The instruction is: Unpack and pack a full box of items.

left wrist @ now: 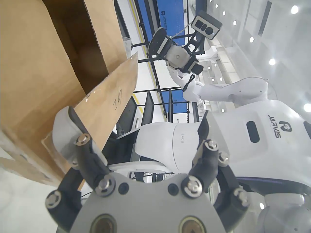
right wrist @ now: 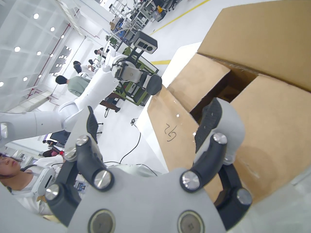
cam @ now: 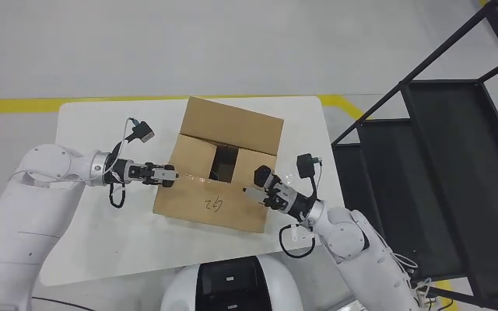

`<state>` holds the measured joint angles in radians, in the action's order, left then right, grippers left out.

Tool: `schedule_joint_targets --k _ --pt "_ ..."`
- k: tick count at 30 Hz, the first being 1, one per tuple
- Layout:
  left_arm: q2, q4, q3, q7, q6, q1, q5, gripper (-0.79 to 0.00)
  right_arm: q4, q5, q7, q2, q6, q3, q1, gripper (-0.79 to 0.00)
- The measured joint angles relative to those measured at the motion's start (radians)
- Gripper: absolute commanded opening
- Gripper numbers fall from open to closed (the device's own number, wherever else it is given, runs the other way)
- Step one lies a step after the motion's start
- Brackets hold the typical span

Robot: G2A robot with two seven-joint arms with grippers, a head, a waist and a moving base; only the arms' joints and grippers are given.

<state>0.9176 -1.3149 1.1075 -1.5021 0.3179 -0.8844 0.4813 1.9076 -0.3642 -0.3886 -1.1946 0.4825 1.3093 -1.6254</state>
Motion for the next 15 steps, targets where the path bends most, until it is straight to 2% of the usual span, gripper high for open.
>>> schedule_joint_targets --k 8,15 --pt "0.0 0.0 0.0 0.0 0.0 0.0 0.0 0.0 -0.03 -0.081 0.021 -0.004 -0.146 -0.012 0.06 0.0" --pt "0.0 0.0 0.0 0.0 0.0 0.0 0.0 0.0 -0.099 -0.125 0.004 -0.009 -0.266 -0.023 0.163 0.0"
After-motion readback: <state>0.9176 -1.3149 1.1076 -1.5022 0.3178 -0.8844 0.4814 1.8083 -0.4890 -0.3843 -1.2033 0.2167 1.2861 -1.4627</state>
